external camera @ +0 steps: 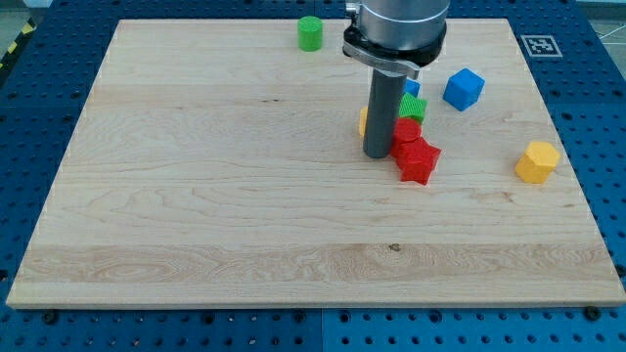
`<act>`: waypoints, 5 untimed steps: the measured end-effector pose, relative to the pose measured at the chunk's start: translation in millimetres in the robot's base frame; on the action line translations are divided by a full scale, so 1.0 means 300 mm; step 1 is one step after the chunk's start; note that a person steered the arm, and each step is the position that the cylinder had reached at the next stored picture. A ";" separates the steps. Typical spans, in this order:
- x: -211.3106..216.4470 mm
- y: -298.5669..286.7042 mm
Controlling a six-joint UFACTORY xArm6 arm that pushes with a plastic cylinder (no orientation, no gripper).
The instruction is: Move the green circle closer to the group of blocks
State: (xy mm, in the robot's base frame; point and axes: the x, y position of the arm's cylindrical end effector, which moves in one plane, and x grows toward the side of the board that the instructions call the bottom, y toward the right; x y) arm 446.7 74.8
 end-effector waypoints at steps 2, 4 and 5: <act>0.000 0.014; -0.018 -0.287; -0.210 -0.315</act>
State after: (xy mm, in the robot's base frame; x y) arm 383.6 -19.7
